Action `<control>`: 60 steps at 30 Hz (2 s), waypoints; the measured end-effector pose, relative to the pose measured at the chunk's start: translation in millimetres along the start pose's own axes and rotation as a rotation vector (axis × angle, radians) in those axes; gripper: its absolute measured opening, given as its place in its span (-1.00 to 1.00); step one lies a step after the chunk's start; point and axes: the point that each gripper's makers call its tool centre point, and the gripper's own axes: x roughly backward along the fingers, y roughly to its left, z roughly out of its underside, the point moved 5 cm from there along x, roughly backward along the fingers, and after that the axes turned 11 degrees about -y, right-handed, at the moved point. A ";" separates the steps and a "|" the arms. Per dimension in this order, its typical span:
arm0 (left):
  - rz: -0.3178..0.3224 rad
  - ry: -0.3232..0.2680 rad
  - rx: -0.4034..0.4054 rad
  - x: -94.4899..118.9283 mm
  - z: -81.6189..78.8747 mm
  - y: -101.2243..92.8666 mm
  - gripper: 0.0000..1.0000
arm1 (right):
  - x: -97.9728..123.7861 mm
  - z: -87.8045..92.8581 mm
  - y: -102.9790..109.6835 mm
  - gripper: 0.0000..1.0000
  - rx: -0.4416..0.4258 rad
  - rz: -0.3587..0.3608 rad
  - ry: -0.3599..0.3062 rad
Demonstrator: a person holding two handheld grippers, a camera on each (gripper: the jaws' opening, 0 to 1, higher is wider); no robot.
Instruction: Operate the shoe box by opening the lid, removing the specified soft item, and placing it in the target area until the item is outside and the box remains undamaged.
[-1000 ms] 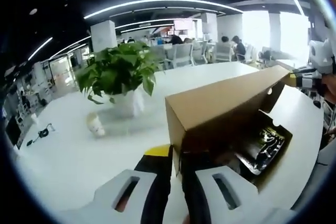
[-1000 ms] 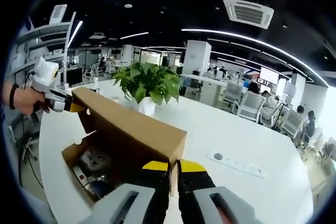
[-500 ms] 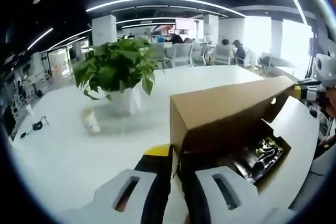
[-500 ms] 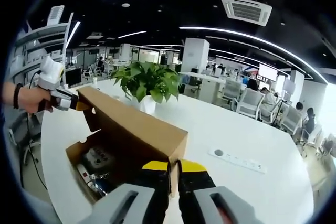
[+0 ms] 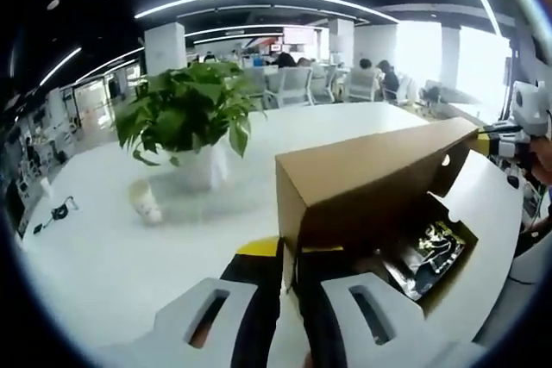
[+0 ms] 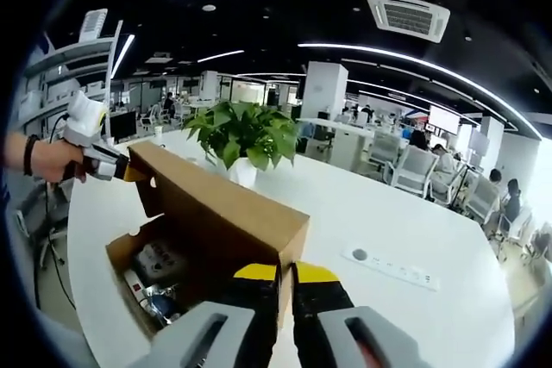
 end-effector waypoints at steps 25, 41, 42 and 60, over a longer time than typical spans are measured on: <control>0.016 0.036 -0.025 -24.6 -7.7 11.1 -0.92 | -25.5 -5.7 -15.3 -1.00 0.016 -0.020 0.003; 0.023 0.064 -0.039 -42.1 -10.5 15.8 -0.93 | -47.2 -6.0 -26.4 -1.00 0.024 -0.029 0.028; 0.023 0.066 -0.040 -44.0 -10.5 16.6 -0.93 | -48.7 -5.8 -27.2 -1.00 0.024 -0.030 0.029; 0.022 0.106 -0.067 -62.1 -10.7 21.1 -0.93 | -70.4 -2.1 -38.6 -1.00 0.022 -0.033 0.052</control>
